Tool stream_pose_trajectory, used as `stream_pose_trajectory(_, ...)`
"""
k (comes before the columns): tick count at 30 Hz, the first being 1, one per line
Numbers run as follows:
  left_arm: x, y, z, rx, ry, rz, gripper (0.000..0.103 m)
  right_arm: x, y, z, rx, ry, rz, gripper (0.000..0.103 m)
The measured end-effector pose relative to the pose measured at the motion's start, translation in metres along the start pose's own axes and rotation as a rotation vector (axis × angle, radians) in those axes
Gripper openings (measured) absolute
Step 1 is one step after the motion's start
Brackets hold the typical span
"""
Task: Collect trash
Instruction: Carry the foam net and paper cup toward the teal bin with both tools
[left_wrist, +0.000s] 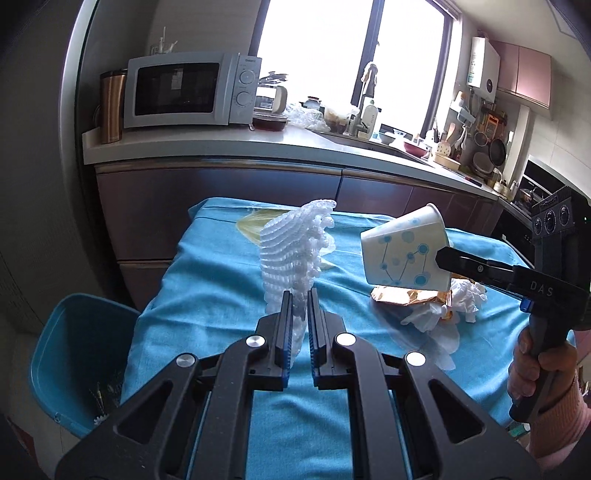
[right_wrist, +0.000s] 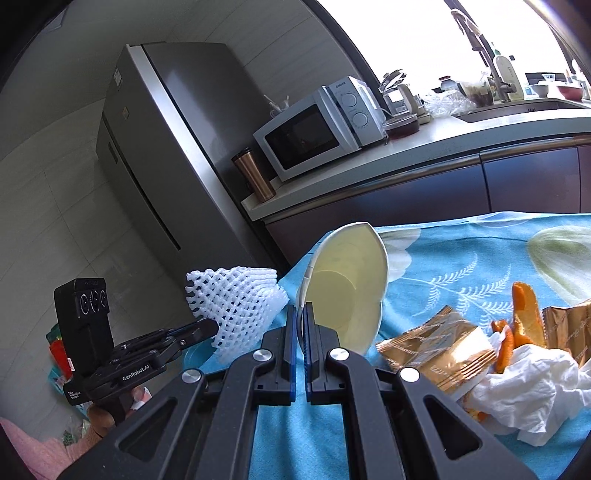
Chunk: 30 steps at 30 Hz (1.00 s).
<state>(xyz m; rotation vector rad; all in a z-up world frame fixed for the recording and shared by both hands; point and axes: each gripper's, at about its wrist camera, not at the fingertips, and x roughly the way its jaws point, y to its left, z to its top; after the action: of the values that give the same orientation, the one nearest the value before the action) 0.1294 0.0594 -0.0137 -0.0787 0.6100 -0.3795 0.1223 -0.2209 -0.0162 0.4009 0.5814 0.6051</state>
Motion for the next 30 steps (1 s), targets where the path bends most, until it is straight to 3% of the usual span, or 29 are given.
stream_pose_trajectory(12,-0.040,0.048,-0.031,-0.100,-0.009,0.053,0.008,0.028,0.031,-0.013,-0.031,0.073,0.075,0.002)
stream_pose_trajectory(30,-0.077,0.102,-0.041,-0.179,-0.050,0.191,0.008,0.080,0.087,-0.014,-0.104,0.167,0.186,0.002)
